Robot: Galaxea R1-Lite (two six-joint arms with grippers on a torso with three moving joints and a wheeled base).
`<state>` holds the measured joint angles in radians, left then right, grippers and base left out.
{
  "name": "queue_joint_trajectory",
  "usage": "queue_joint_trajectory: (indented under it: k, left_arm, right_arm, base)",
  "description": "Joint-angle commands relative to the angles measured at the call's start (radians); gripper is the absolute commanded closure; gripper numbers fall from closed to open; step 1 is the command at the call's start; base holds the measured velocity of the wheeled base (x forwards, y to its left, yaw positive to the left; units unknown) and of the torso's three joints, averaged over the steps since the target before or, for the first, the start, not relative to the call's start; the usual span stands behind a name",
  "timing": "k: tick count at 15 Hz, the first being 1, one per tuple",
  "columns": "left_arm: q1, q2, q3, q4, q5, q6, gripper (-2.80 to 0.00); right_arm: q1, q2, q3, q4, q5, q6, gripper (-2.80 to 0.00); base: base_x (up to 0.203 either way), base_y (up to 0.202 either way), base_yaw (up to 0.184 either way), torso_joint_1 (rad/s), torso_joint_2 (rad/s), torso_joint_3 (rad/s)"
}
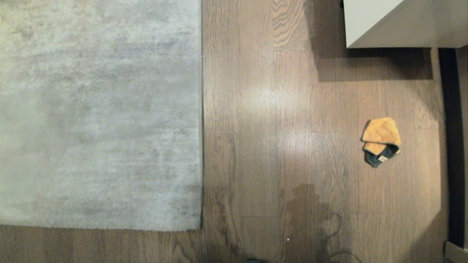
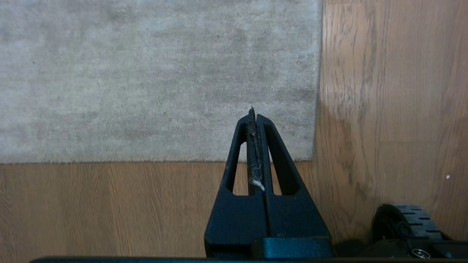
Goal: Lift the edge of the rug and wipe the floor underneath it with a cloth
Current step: Pick up the rag
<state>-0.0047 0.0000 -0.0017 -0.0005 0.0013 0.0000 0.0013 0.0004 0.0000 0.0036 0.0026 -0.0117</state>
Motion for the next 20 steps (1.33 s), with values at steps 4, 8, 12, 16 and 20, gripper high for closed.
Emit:
queue_joint_trajectory:
  k: [4,8,12,16,20]
  left_arm:
    - [0.000,0.000,0.000,0.000,0.000,0.000,0.00]
    - [0.000,0.000,0.000,-0.001,0.000,-0.002,0.00]
    - [0.000,0.000,0.000,-0.001,0.000,-0.002,0.00]
    - [0.000,0.000,0.000,-0.001,0.000,-0.002,0.00]
    - [0.000,0.000,0.001,-0.002,0.000,-0.002,0.00]
  right_arm:
    - [0.000,0.000,0.000,0.001,-0.001,-0.001,0.00]
    - [0.000,0.000,0.000,0.000,0.001,-0.001,0.00]
    - [0.000,0.000,0.000,-0.001,0.001,-0.001,0.00]
    - [0.000,0.000,0.000,0.000,0.000,-0.001,0.00]
    - [0.000,0.000,0.000,-0.001,-0.001,-0.001,0.00]
  base:
    - [0.000,0.000,0.000,0.001,0.00,-0.193]
    - [0.000,0.000,0.000,0.002,0.01,-0.202]
    - [0.000,0.000,0.000,-0.001,0.00,-0.201]
    - [0.000,0.000,0.000,-0.001,0.00,-0.199]
    - [0.000,0.000,0.000,0.000,0.00,-0.178]
